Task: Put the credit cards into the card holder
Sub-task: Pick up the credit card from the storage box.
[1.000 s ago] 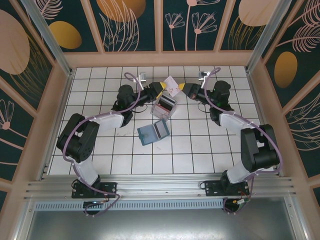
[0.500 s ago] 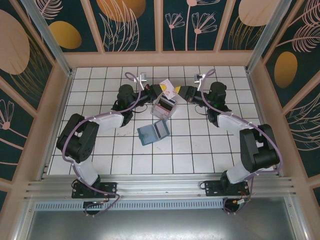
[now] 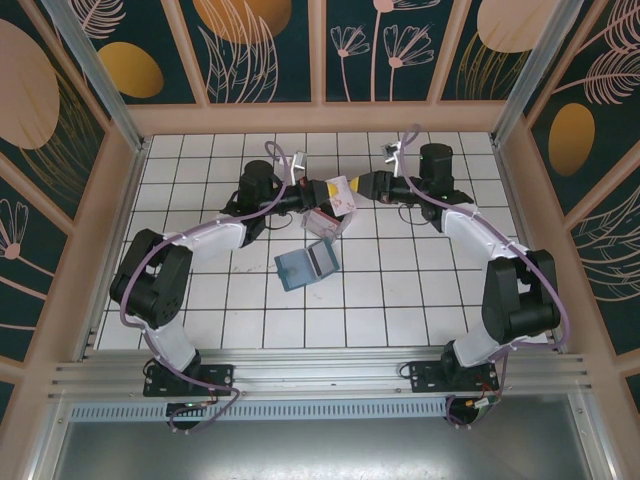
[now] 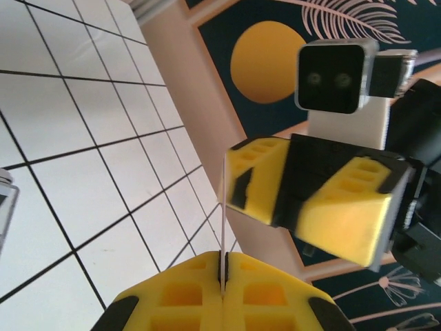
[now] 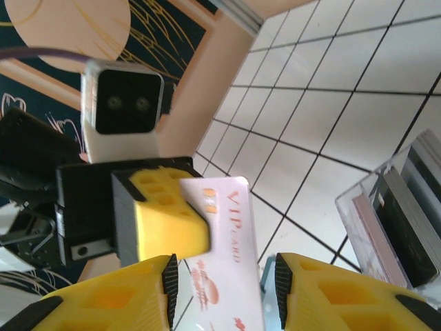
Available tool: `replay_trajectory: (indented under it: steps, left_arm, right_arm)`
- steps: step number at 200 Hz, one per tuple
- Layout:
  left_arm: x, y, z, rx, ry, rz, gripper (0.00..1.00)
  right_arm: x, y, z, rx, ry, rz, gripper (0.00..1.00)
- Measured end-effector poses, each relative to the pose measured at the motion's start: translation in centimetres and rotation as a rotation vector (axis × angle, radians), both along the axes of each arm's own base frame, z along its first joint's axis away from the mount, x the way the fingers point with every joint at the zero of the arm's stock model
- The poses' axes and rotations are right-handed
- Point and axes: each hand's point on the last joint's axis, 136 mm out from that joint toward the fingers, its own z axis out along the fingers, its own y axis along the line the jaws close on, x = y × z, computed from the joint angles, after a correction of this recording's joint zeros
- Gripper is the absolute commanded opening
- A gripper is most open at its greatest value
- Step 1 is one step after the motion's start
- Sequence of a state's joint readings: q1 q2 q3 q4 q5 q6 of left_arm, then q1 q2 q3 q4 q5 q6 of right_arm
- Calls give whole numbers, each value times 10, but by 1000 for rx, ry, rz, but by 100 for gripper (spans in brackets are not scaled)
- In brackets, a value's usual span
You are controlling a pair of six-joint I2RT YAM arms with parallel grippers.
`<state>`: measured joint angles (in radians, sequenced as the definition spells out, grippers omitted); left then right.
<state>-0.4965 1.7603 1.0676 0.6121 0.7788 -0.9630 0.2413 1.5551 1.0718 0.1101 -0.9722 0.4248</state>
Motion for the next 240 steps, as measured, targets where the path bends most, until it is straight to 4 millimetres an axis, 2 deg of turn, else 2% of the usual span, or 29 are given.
replay_trajectory:
  steps: [52,75,87,98,110,113,120,125,155,174,190,220,240]
  left_arm:
    - [-9,-1,7,-12,-10,-44,0]
    - [-10,-2,7,-13,-10,-51,0]
    - [-10,-2,7,-13,-10,-53,0]
    - [-11,-2,8,-14,-11,-56,0]
    - [-10,-1,6,-8,-6,-52,0]
    - [-10,0,5,-6,-6,-52,4]
    - [-9,0,5,-2,-8,-51,21]
    - [-9,0,4,3,-15,-47,27]
    - [-4,8,-5,60,-7,25,37]
    - [-7,22,-12,103,1,88,38]
    - [-12,38,-29,165,29,153,37]
    - [-29,76,-87,353,143,286,36]
    - [-46,101,-127,472,219,340,35]
  right_arm:
    - [-10,6,-5,-4,21,46,38]
    - [-17,13,-4,12,33,82,28]
    - [-19,16,-3,18,34,93,15]
    - [-18,17,-4,19,32,93,8]
    - [-18,17,-4,23,35,96,4]
    - [-18,17,-4,23,37,96,4]
    - [-18,17,-4,23,36,96,4]
    - [-18,17,-4,22,35,95,4]
    - [-22,19,-9,8,32,106,3]
    - [-29,22,-26,-25,60,110,3]
    - [-45,31,-50,-54,104,129,2]
    - [-84,57,-110,-138,217,184,2]
    - [-98,70,-142,-201,263,193,1]
